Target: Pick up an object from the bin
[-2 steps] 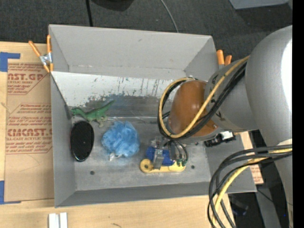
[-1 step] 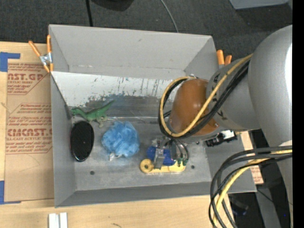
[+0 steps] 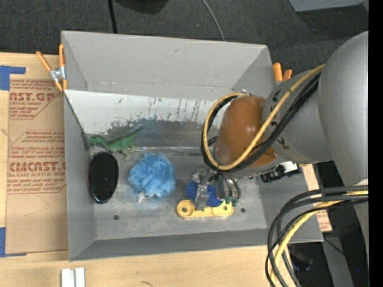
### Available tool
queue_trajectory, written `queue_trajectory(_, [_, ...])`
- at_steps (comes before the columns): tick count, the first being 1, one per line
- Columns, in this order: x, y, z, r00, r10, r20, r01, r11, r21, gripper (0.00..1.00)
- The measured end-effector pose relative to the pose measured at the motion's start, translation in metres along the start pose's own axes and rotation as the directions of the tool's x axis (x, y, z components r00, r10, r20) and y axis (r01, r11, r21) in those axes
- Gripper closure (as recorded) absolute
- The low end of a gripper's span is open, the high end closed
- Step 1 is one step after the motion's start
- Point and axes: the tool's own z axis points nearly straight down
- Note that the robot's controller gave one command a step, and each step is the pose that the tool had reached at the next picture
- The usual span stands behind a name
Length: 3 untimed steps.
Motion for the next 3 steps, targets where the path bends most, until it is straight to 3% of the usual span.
queue_trajectory(3, [0.000,0.000,-0.033,1.000,-0.001,0.000,0.001,1.000,-0.001,1.00])
